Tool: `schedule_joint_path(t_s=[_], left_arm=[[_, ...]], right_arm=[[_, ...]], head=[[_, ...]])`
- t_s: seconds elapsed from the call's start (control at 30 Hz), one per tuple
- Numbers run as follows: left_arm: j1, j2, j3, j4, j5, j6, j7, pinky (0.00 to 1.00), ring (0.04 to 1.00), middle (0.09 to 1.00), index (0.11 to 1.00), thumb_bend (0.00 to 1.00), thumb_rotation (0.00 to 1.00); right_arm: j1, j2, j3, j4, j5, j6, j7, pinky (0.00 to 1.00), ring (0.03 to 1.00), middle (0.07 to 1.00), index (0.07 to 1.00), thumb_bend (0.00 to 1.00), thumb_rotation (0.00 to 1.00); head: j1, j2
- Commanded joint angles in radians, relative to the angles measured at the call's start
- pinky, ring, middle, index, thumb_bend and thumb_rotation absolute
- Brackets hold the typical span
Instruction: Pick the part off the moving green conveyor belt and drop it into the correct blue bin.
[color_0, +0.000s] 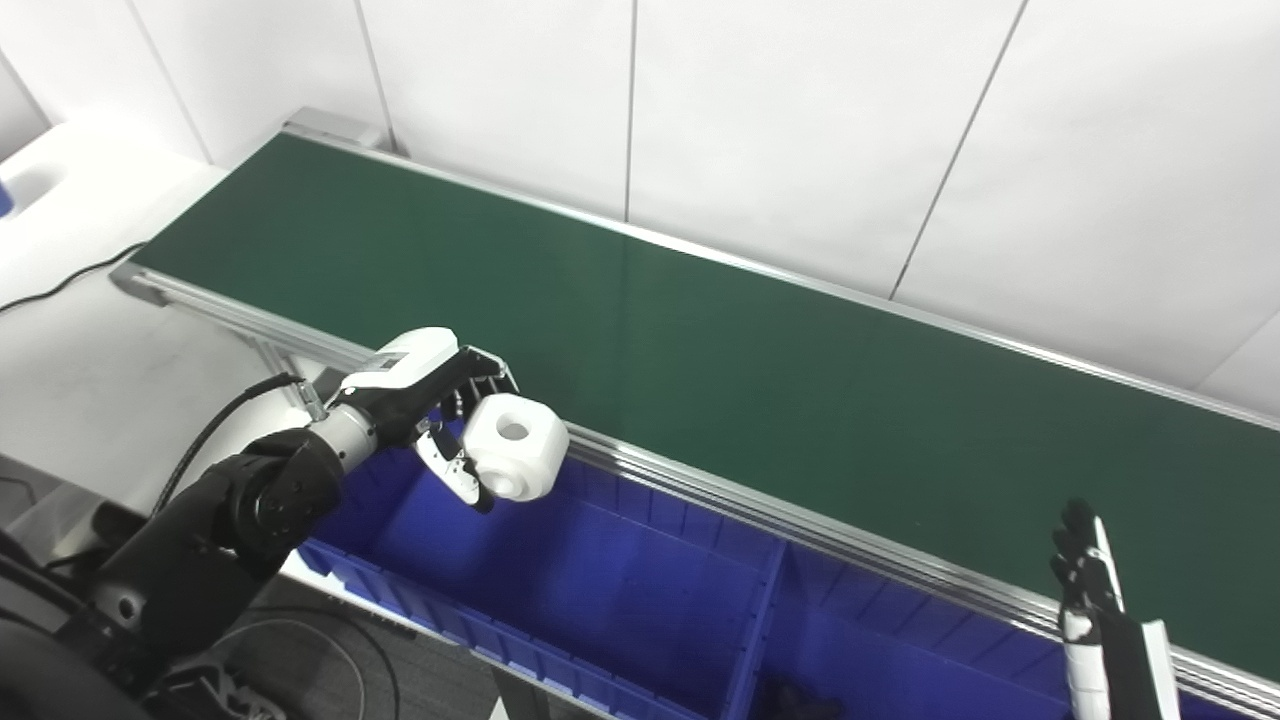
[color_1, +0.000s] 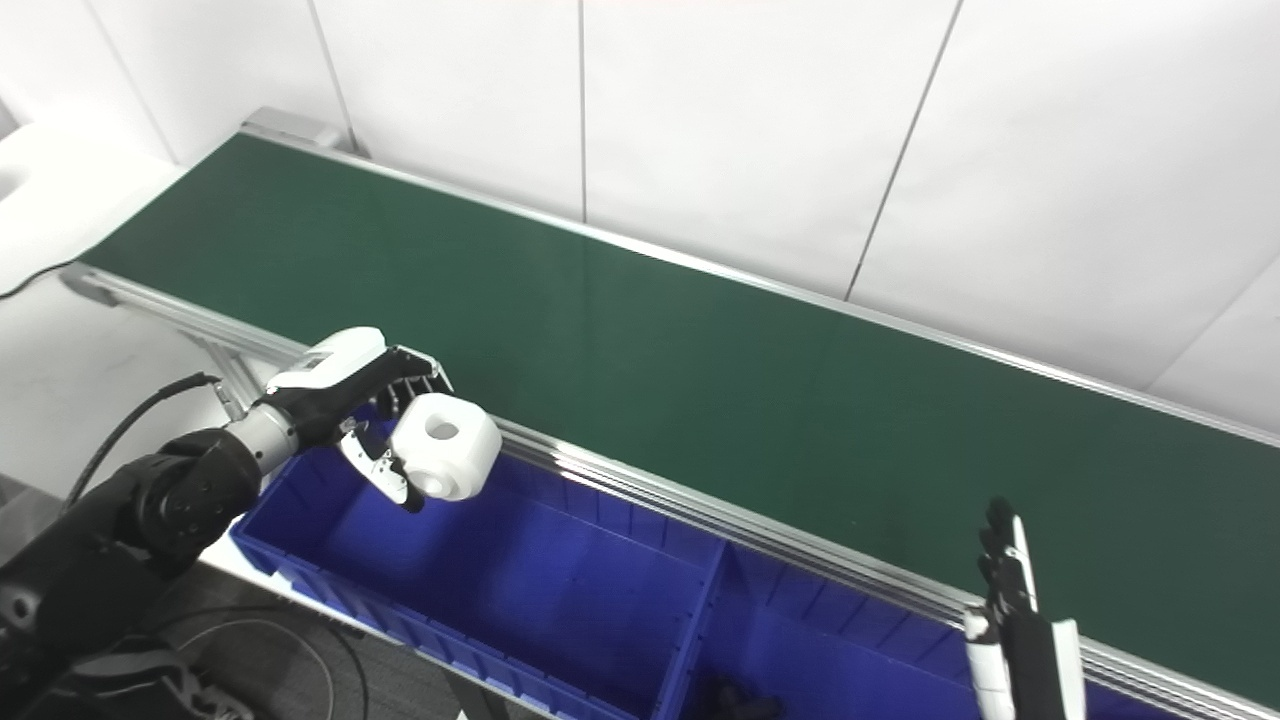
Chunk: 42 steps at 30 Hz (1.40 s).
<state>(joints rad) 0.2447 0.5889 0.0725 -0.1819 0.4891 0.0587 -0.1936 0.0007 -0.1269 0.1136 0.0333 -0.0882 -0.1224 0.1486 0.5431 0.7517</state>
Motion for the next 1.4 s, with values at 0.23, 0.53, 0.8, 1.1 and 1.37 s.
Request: schedule_joint_path(t_s=[0.23,0.53,0.8,1.1,1.37], left_arm=[[0.055,0.055,0.02,0.089,0.153,-0.136,0.164,0.51,0.521,0.486,0.486,0.52,0.0],[0.06,0.078,-0.005,0.048,0.161,-0.079,0.052,0.67,0.681,0.692,0.677,0.86,0.42],[0.051,0.092,-0.031,-0.04,0.163,-0.025,-0.081,0.86,0.913,0.916,0.904,1.0,0.73],[0.041,0.052,-0.021,-0.157,0.067,0.033,-0.157,0.92,0.937,0.944,0.937,1.0,0.73],[0.019,-0.076,0.011,-0.406,-0.181,0.134,-0.183,0.84,0.94,0.957,0.955,0.98,0.72]], right_arm=[[-0.028,0.013,0.005,-0.019,0.0,-0.019,-0.005,1.0,0.996,0.998,1.0,0.88,1.0],[-0.021,0.009,0.0,-0.03,0.009,-0.009,0.001,1.0,1.0,1.0,1.0,0.88,1.0],[-0.021,0.016,0.002,-0.041,0.002,0.003,-0.005,0.99,1.0,1.0,1.0,0.89,1.0],[-0.026,0.019,0.004,-0.039,-0.004,0.005,-0.007,1.0,1.0,1.0,1.0,0.89,1.0],[-0.022,0.042,0.012,-0.046,-0.012,0.008,-0.016,1.0,1.0,1.0,1.0,0.88,1.0]], head=[[-0.015,-0.005],[-0.018,-0.001],[-0.025,0.002],[-0.039,-0.002],[-0.148,0.002]])
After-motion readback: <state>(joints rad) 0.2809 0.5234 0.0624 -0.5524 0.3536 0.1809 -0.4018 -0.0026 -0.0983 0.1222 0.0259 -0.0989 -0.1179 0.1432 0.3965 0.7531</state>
